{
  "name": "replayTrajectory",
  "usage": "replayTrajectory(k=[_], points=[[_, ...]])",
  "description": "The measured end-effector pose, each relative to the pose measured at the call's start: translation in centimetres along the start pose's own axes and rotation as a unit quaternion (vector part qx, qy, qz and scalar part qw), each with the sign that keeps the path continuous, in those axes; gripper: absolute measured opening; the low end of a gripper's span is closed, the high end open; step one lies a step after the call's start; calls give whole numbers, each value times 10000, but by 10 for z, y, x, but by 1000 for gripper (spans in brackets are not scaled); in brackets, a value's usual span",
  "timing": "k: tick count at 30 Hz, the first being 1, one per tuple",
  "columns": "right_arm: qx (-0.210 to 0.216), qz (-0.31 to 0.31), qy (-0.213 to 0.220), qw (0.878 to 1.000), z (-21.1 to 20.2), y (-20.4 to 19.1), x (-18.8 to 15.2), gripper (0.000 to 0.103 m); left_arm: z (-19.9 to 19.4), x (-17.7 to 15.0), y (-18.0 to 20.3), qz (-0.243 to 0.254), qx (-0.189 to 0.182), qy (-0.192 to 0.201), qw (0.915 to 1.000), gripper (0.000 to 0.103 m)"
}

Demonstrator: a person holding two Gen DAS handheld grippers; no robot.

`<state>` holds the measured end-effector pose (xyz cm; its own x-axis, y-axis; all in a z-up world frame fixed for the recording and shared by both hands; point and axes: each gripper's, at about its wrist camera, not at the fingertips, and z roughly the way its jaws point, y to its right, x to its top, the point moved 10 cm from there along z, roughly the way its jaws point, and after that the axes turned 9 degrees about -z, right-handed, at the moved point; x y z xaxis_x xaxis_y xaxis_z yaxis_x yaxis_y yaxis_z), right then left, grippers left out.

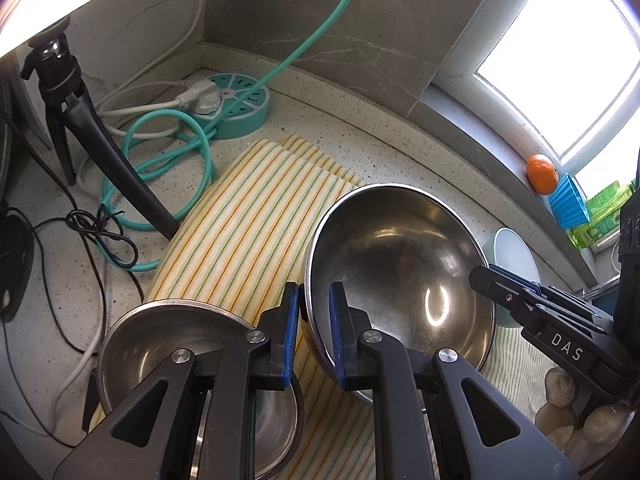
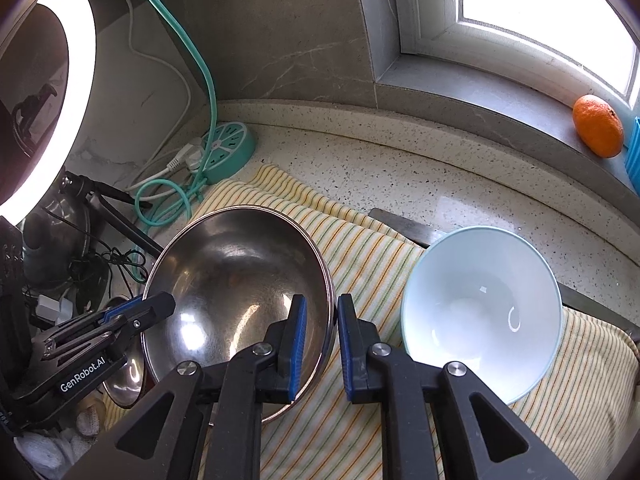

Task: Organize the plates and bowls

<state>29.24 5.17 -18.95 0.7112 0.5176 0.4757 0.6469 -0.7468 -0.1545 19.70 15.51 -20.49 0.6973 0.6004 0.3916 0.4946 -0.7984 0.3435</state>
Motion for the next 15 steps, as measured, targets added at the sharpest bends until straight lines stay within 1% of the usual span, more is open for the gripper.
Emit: replayTrajectory(k=[4,15], points=[[-24,6,-14,10000,1,1,0,11,0,0,0,27,15,3,10000,12],[-105,74,30,9999,-5,1,-1,10,-4,0,1,-32,-46,26,10000,12]])
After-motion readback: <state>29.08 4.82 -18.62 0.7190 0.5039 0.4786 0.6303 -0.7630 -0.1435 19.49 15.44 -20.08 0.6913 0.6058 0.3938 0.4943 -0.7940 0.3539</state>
